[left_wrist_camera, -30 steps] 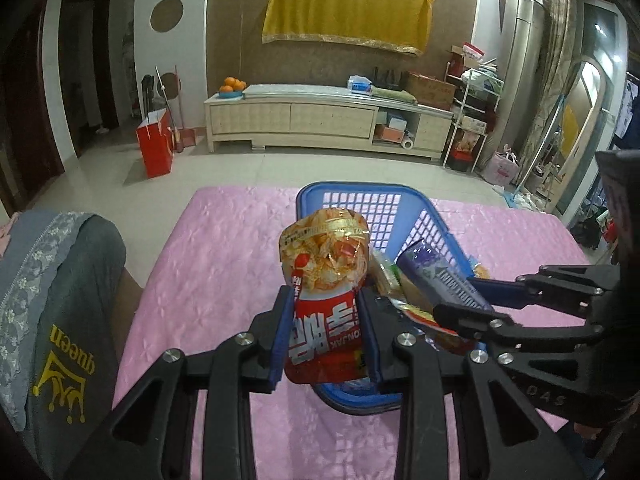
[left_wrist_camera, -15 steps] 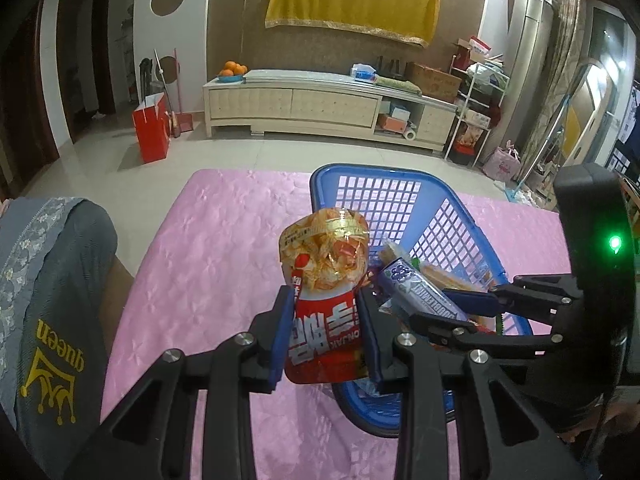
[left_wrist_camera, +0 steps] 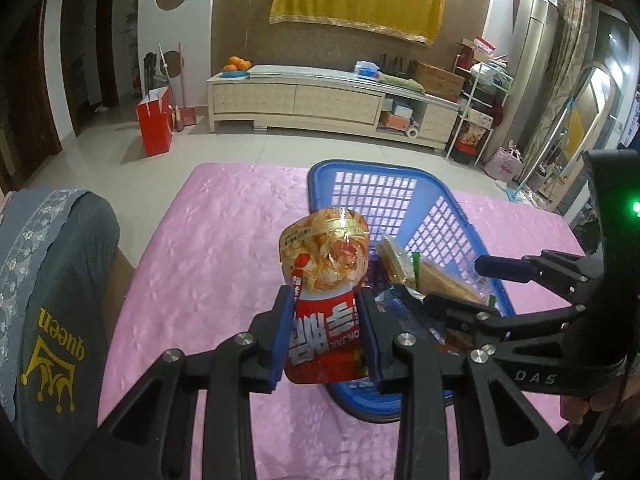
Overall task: Organize snacks
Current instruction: 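Open the right tool to drop the Doublemint tube into the basket, then lower the red snack pack into the basket and open the left tool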
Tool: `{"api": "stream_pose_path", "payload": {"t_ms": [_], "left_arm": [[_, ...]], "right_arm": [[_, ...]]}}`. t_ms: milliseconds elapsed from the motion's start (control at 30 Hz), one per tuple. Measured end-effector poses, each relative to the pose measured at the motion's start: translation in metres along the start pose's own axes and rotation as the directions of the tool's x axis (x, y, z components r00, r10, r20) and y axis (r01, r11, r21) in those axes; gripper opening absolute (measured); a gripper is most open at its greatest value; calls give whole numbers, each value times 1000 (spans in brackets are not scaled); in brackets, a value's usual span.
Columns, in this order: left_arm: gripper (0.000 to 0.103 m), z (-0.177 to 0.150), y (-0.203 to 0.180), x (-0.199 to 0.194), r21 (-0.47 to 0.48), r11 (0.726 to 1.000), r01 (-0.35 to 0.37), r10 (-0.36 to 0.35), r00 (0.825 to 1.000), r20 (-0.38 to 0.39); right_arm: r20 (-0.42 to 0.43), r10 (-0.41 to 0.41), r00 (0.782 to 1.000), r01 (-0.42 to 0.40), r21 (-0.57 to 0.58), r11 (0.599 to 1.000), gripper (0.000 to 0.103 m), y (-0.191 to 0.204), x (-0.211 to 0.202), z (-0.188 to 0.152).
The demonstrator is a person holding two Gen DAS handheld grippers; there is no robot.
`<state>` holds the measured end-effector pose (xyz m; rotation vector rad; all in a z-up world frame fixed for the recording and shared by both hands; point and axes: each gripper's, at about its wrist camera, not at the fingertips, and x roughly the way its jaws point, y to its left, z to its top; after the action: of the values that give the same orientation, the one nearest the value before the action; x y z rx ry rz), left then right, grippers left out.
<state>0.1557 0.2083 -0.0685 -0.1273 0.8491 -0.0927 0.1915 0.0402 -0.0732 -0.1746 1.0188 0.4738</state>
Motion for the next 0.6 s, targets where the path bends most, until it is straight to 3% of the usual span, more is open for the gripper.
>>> {"api": "stream_pose_path", "payload": {"t_ms": [267, 600], "left_arm": [[30, 6, -27, 1, 59, 998, 19, -19, 1000, -1], [30, 9, -45, 35, 106, 993, 50, -43, 997, -62]], "right_arm": [[39, -37, 999, 34, 64, 997, 85, -33, -21, -4], [40, -86, 995, 80, 147, 986, 88, -65, -21, -18]]}}
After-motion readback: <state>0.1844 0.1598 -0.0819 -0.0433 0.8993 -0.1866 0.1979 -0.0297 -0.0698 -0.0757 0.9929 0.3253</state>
